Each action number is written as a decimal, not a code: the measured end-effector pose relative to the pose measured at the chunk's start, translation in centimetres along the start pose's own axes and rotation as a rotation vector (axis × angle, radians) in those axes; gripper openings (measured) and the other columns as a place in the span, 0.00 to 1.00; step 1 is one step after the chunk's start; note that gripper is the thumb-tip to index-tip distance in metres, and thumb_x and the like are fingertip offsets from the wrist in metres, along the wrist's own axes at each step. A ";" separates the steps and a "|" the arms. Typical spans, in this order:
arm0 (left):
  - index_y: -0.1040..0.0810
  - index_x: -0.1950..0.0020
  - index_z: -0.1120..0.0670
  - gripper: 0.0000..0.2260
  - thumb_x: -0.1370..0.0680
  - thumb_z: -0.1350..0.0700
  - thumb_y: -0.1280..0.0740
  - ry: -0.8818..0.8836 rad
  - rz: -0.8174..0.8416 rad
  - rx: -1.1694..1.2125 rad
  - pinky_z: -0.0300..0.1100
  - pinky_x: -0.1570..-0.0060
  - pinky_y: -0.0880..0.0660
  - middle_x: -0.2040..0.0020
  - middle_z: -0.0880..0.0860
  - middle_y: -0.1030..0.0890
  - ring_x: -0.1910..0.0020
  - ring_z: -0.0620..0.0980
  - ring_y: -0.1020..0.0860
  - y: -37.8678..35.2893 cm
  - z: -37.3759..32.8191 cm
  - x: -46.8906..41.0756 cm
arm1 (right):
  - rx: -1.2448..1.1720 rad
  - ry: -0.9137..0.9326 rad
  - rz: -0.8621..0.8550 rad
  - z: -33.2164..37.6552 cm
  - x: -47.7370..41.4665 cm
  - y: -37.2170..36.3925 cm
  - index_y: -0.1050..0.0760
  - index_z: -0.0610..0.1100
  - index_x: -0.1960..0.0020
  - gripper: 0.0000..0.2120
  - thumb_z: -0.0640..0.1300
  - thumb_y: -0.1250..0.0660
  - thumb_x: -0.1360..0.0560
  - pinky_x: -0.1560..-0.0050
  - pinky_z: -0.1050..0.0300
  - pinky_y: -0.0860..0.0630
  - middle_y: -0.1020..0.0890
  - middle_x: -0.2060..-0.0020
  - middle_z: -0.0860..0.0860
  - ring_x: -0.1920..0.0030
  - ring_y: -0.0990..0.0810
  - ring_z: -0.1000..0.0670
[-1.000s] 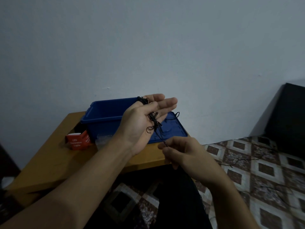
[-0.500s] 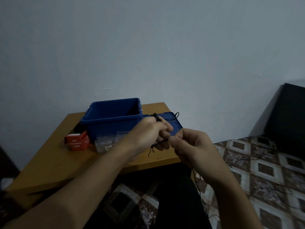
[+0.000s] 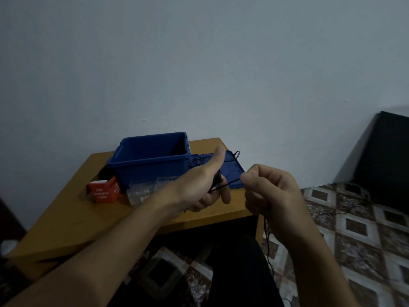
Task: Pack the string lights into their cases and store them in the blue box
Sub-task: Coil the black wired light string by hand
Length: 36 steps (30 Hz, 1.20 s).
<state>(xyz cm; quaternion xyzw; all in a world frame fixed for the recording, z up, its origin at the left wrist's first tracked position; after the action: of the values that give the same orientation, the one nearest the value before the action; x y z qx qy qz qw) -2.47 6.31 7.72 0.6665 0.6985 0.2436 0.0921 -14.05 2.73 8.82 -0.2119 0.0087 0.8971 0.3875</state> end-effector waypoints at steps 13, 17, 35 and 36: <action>0.38 0.72 0.51 0.30 0.21 0.30 0.51 -0.004 -0.024 0.072 0.44 0.70 0.41 0.75 0.51 0.35 0.75 0.49 0.39 0.4 0.5 -0.3 | 0.058 0.051 -0.027 0.5 0.2 0.1 0.25 0.38 0.57 0.09 0.43 0.31 0.22 0.71 0.49 0.45 0.35 0.75 0.52 0.75 0.41 0.52; 0.38 0.73 0.52 0.33 0.23 0.26 0.54 0.011 0.043 0.022 0.43 0.74 0.46 0.77 0.50 0.39 0.78 0.47 0.44 -0.2 0.3 -0.1 | 0.052 0.085 -0.029 1.0 0.3 -0.1 0.23 0.40 0.56 0.08 0.45 0.32 0.23 0.71 0.49 0.46 0.36 0.75 0.52 0.75 0.42 0.52; 0.41 0.71 0.54 0.28 0.17 0.38 0.52 -0.238 0.578 0.695 0.45 0.75 0.43 0.77 0.53 0.32 0.79 0.51 0.38 -3.0 -2.9 1.7 | 0.247 0.078 -0.058 -0.7 -0.4 0.2 0.16 0.44 0.54 0.10 0.47 0.34 0.20 0.66 0.54 0.28 0.21 0.69 0.50 0.68 0.25 0.51; 0.38 0.70 0.55 0.28 0.17 0.39 0.52 -0.258 0.588 0.748 0.44 0.74 0.38 0.75 0.54 0.29 0.78 0.51 0.33 -2.8 -3.3 1.8 | 0.261 0.065 -0.044 -0.8 -0.4 0.1 0.16 0.43 0.53 0.10 0.45 0.34 0.20 0.64 0.55 0.26 0.19 0.68 0.50 0.67 0.23 0.50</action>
<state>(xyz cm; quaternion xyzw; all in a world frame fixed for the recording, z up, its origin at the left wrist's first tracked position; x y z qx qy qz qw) -6.65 7.35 9.58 0.8475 0.5033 -0.0929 -0.1406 -13.63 2.24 8.24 -0.1890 0.1331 0.8722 0.4310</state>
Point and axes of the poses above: each hand's wrist, its own x-axis away from the middle knuckle, its own y-axis out of the back of the hand, z = x × y, the point moved 9 cm from there along -x, towards the middle knuckle
